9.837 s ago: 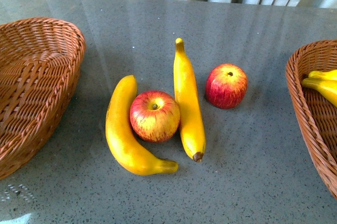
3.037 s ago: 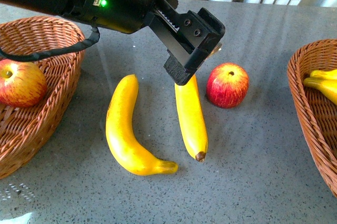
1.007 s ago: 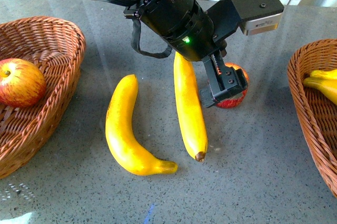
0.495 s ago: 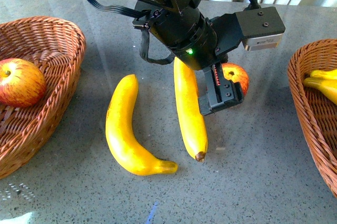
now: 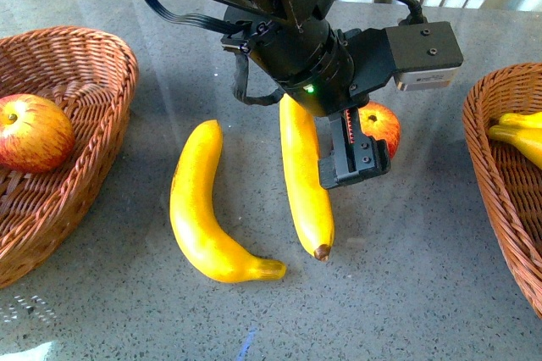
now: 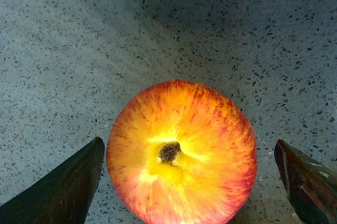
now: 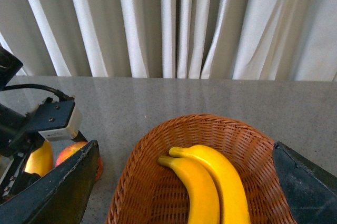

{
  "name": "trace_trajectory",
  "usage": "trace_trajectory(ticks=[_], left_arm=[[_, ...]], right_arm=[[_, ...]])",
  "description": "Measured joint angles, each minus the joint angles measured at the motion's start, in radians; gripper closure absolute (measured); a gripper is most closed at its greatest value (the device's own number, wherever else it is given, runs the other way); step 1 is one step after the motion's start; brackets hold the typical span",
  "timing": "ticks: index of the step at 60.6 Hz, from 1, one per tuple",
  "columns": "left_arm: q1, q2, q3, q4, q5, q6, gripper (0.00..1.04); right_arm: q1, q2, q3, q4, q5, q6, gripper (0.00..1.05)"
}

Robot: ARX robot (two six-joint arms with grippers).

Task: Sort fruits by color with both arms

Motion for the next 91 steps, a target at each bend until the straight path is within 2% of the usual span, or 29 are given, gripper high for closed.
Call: trace_trajectory(ticks=[24,34,41,66,91], left_arm=[[-0.004,0.007,0.003,0.000,-0.011,0.014,0.10],[-0.004,0.007,0.008,0.000,-0.012,0.015,0.33],[-0.004,0.007,0.010,0.000,-0.011,0.014,0.39],[-0.004,-0.007,-0.011,0.032,-0.013,0.008,0.40],[0.016,-0.183,-0.111,0.089,-0.010,0.003,0.40]], right_arm=[[0.000,0.000,0.000,0.000,0.000,0.000,0.09],[0.000,0.000,0.000,0.000,0.000,0.000,0.09],[0.000,0.000,0.000,0.000,0.000,0.000,0.09],[0.000,0.000,0.000,0.000,0.000,0.000,0.09],[0.000,0.000,0.000,0.000,0.000,0.000,0.09]])
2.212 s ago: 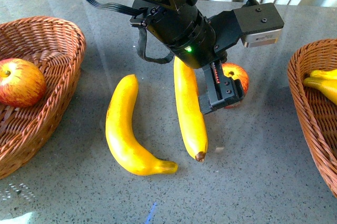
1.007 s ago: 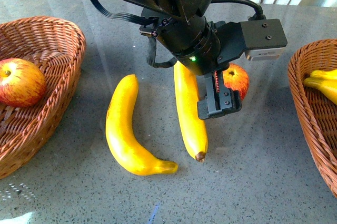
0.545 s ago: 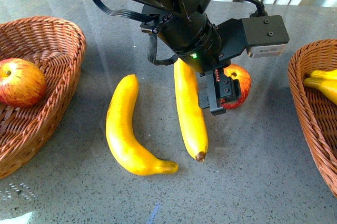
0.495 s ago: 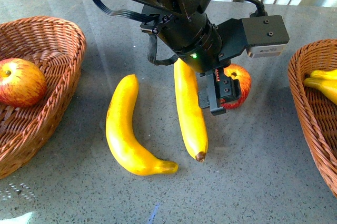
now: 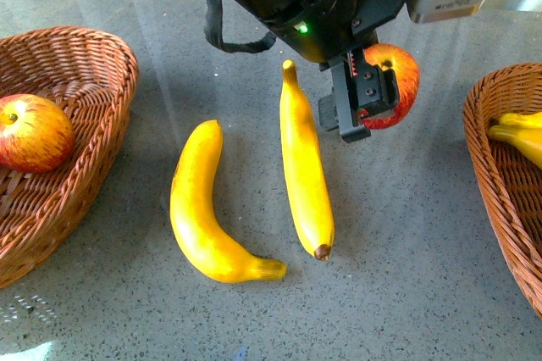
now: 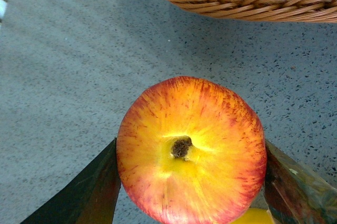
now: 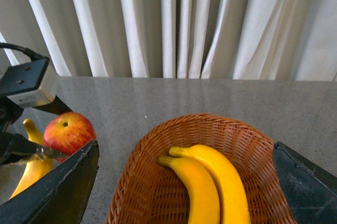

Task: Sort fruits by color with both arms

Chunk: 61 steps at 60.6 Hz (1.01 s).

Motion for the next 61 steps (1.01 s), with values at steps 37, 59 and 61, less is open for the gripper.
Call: trace_trajectory(ticks=[37,59,61], left_arm=[[0.447,-0.262,-0.248,0.090,0.019,-0.106,0.41],[0.589,-0.301,-0.372,0.121,0.011,-0.120,0.42],[0.596,-0.301,-0.376,0.121,0.008,-0.120,0.42]], right_arm=[[0.000,0.000,0.000,0.000,0.000,0.000,0.09],[0.000,0.000,0.000,0.000,0.000,0.000,0.09],[0.000,0.000,0.000,0.000,0.000,0.000,0.09]])
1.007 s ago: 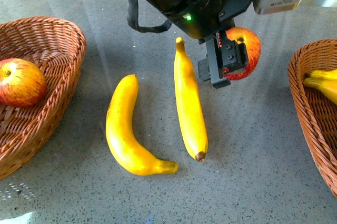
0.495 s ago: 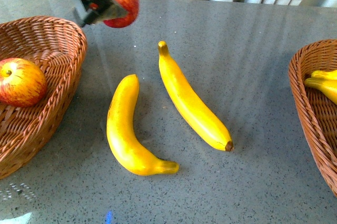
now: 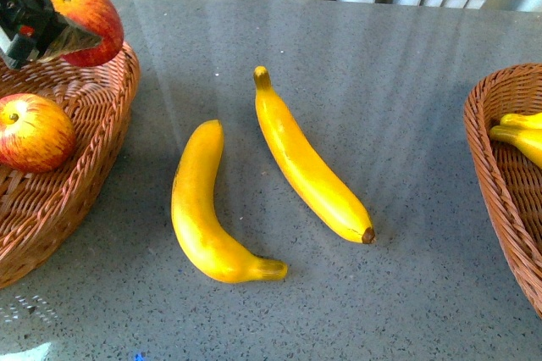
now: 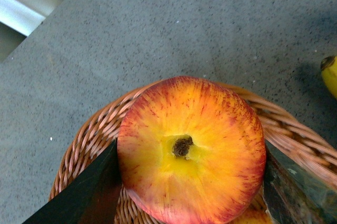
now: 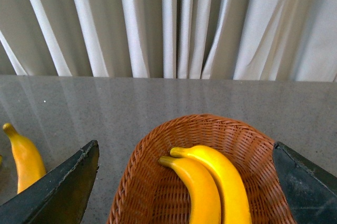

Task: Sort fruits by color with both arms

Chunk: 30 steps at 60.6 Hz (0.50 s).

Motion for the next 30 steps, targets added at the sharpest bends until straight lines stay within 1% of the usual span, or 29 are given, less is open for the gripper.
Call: trace_trajectory(ticks=[1,7,9,10,12,17,24,30], left_arm=[[0.004,0.000,-0.002,0.000,-0.002,0.000,0.41],[0.019,0.000,-0.015,0.010,-0.008,-0.008,0.25],[0.021,0.000,-0.020,0.016,-0.008,-0.013,0.18],[0.023,0.000,-0.024,0.023,-0.008,-0.019,0.13],[0.025,-0.002,-0.029,0.029,-0.007,-0.023,0.08],[0.028,-0.012,-0.042,0.047,-0.003,-0.040,0.10],[0.038,-0.039,-0.063,0.085,-0.004,-0.066,0.09],[0.055,-0.094,-0.099,0.150,0.019,-0.142,0.09]], right_arm=[[0.000,0.000,0.000,0.000,0.000,0.000,0.09],[0.000,0.000,0.000,0.000,0.000,0.000,0.09],[0.000,0.000,0.000,0.000,0.000,0.000,0.09],[0.000,0.000,0.000,0.000,0.000,0.000,0.09],[0.000,0.000,0.000,0.000,0.000,0.000,0.09],[0.000,0.000,0.000,0.000,0.000,0.000,0.09],[0.000,0.000,0.000,0.000,0.000,0.000,0.09],[0.000,0.000,0.000,0.000,0.000,0.000,0.09]])
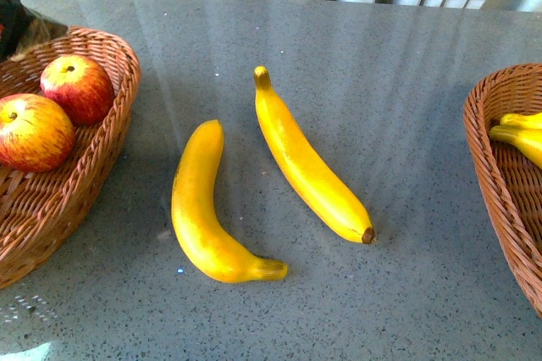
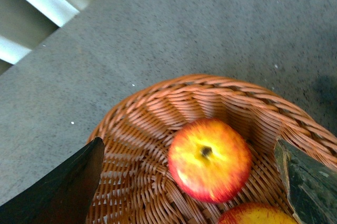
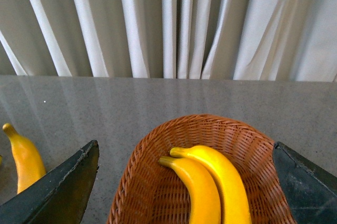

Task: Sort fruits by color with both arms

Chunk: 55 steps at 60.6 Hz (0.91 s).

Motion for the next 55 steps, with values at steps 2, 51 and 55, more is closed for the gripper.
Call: trace_trajectory(ticks=[2,51,55], left_arm=[[0.008,-0.033,-0.025,0.035,0.010,-0.050,0.09],[-0.065,-0.847,-0.858,0.616,-0.439,-0.665,1.03],[-0.066,-0.888,-0.879,0.591,-0.444,-0.665,1.03]], right_arm=[[0.000,0.000,0.000,0.000,0.000,0.000,0.09],[0.000,0.000,0.000,0.000,0.000,0.000,0.09],[0.000,0.000,0.000,0.000,0.000,0.000,0.09]])
